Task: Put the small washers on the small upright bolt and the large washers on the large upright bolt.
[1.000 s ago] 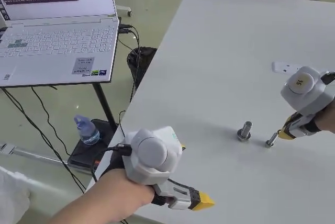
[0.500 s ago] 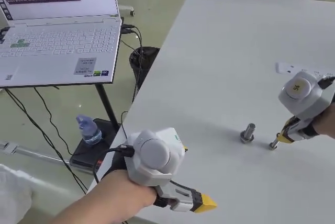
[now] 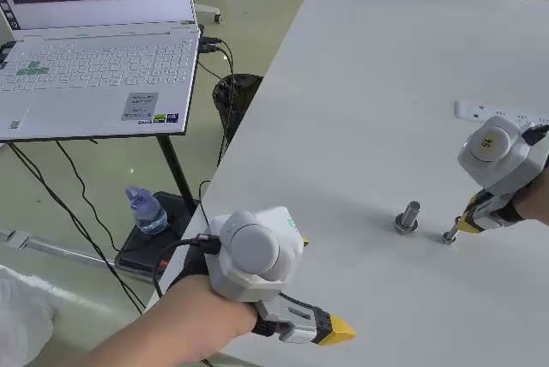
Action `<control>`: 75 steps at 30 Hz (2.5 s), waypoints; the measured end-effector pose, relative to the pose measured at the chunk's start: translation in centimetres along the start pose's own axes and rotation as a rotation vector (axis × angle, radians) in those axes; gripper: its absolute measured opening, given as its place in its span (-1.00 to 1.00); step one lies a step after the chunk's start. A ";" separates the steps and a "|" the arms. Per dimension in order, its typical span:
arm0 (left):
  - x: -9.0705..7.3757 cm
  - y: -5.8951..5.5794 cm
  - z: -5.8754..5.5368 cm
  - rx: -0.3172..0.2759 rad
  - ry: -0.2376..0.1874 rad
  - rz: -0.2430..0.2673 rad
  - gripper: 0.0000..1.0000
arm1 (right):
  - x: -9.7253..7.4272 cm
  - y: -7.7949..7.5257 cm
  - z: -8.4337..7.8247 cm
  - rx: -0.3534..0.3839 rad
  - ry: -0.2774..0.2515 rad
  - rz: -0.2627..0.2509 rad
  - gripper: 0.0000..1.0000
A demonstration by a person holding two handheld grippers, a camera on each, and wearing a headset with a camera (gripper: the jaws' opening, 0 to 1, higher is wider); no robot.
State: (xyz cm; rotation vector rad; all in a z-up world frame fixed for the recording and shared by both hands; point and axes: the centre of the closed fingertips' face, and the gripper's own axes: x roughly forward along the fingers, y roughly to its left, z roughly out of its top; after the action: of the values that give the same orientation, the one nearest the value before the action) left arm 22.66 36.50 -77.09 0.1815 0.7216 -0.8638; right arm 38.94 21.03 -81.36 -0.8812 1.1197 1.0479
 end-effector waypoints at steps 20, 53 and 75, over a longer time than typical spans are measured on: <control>0.2 0.4 -0.7 -0.018 0.007 0.000 0.54 | 1.6 0.1 -0.3 0.002 0.024 0.012 -0.75; 0.2 1.0 -0.3 -0.028 0.008 0.001 0.53 | 4.5 0.3 -0.5 0.000 0.039 0.019 -0.74; 0.4 0.9 -0.5 -0.026 0.017 -0.006 0.50 | 4.3 0.2 -0.6 -0.004 0.045 0.019 -0.73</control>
State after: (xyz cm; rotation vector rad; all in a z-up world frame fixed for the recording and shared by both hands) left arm 23.20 37.03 -77.79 0.1632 0.7490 -0.8593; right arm 38.99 21.40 -85.71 -0.9027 1.1663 1.0509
